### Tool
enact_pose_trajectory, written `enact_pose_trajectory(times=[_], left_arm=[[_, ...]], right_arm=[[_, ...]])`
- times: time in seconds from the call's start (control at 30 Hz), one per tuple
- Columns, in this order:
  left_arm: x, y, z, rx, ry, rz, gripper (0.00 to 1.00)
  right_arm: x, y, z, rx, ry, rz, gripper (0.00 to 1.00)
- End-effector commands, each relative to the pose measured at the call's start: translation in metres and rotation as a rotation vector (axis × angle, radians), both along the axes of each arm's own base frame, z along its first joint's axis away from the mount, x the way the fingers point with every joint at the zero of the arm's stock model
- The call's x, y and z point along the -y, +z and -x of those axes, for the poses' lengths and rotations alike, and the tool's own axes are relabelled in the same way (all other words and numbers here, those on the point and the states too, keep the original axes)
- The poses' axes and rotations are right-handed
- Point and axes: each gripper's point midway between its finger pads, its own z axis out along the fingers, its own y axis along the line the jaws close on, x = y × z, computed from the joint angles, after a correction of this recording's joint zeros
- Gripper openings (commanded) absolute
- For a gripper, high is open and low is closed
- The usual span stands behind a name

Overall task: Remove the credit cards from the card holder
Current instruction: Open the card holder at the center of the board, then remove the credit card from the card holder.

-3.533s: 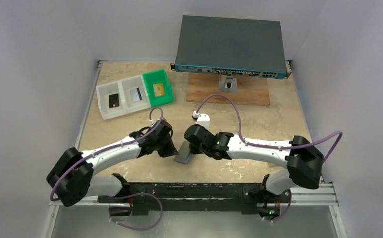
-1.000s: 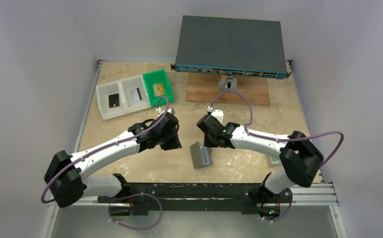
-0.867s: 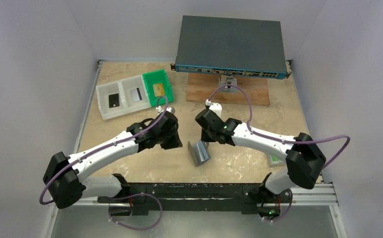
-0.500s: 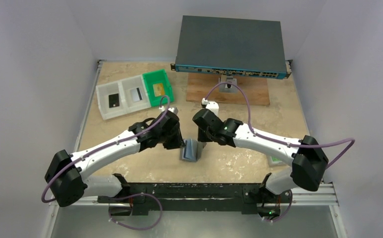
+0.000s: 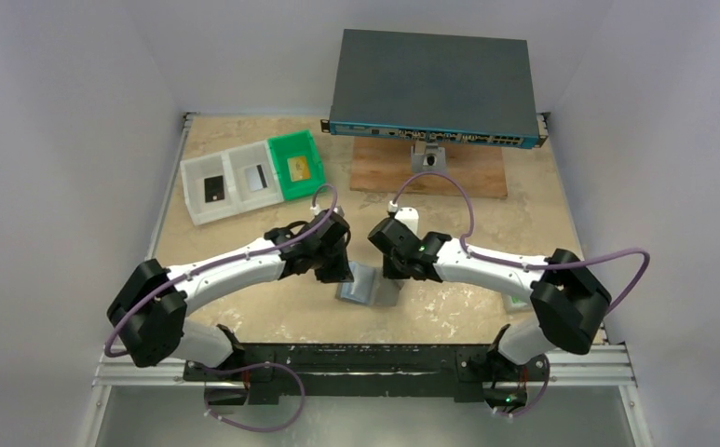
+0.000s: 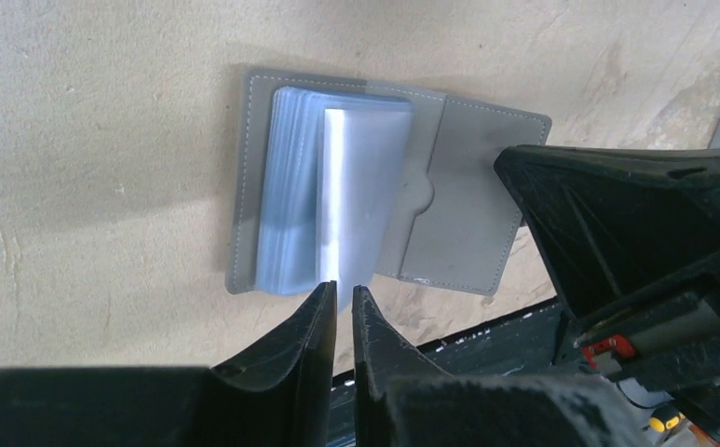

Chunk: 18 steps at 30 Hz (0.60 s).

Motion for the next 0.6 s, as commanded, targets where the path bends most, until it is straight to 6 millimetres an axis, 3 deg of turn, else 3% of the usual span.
enact_pose_trajectory(times=[0.0,0.3,0.57], left_arm=[[0.002,0.0,-0.013,0.037,0.036,-0.013,0.11],[0.008,-0.02,-0.016,0.018,0.012,-0.046,0.06],[0.011,-0.033,-0.014,-0.005,-0.01,-0.066,0.05]], right_arm=[[0.007,-0.017,-0.007,-0.005,-0.027,0.016,0.0],[-0.003,-0.031,-0.015,-0.013,-0.012,0.015,0.0],[-0.014,-0.029,-0.022,0.007,0.014,-0.009,0.0]])
